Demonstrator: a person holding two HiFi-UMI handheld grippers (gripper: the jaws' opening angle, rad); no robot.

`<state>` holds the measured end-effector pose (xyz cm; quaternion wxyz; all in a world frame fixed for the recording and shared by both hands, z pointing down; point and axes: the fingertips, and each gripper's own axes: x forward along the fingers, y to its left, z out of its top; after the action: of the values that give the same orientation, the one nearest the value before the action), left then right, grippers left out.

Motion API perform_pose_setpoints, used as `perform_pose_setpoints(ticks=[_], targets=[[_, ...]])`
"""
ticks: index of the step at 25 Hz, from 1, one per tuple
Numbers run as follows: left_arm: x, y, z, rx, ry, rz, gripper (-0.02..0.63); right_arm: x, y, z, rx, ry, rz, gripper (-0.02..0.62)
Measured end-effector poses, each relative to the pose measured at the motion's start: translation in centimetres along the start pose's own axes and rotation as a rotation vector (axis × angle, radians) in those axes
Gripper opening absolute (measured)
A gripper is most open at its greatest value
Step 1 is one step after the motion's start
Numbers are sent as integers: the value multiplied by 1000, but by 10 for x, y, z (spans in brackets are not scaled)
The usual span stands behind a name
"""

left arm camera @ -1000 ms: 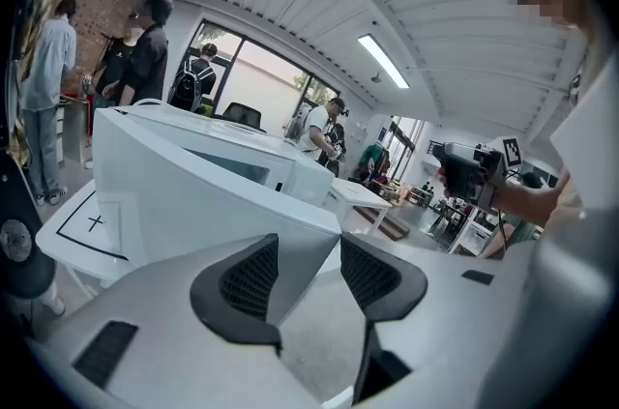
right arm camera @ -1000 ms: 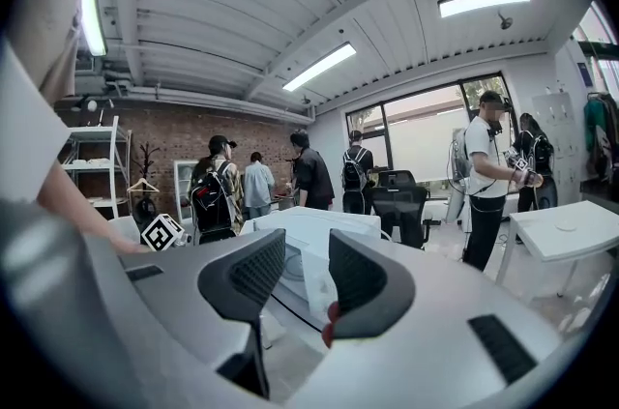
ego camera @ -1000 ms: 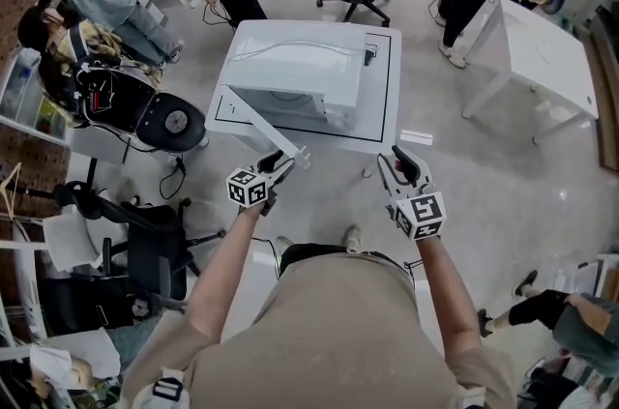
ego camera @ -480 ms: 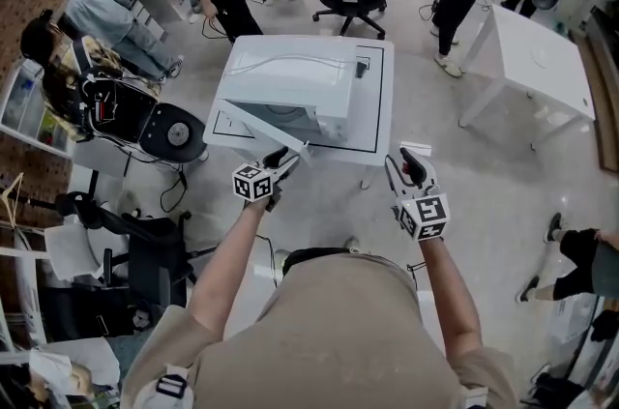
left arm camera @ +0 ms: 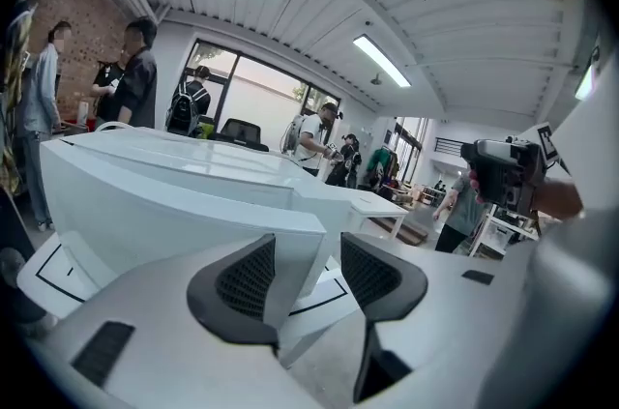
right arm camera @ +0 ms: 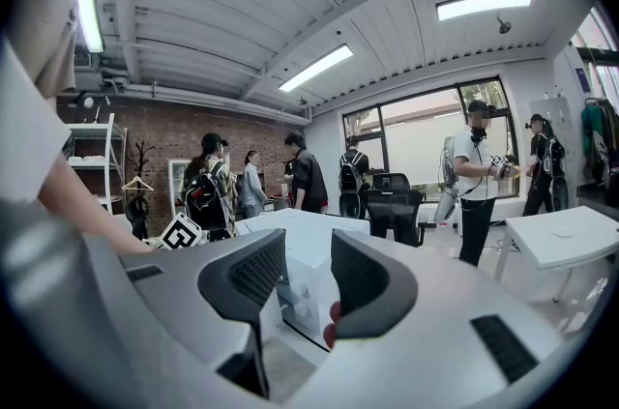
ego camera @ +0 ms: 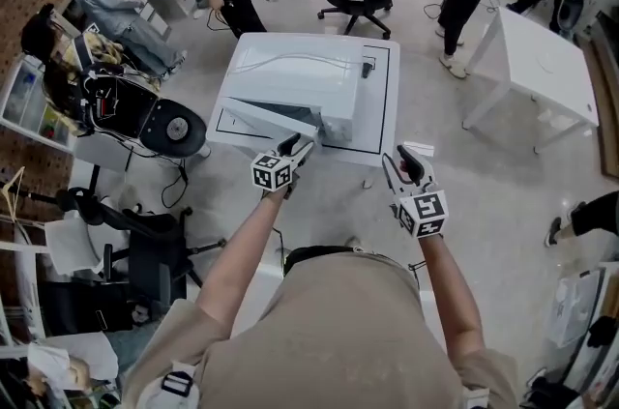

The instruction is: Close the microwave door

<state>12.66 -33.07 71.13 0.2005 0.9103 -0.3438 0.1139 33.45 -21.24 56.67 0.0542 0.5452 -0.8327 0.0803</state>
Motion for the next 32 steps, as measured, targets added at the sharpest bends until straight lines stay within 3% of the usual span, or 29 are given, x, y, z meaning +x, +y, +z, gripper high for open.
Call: perform_pose_setpoints(ticks=[16,21,23,25,32], targets=[[35,10,20,-12,-93,75,235,17,6,-5,-28,68,29,141],[47,18,29,-14,-64,85,256,12,5,-19,28,67,-3,141],[49,14,31,-37,-74,69,235,11,6,-20,14,86,7,141],[46,7,35,-36,-86,44,290,15,8,-18,-3,93,20,141],[-12,-32,79,42,-182,3,296,24,11,2,3,34,14,141]])
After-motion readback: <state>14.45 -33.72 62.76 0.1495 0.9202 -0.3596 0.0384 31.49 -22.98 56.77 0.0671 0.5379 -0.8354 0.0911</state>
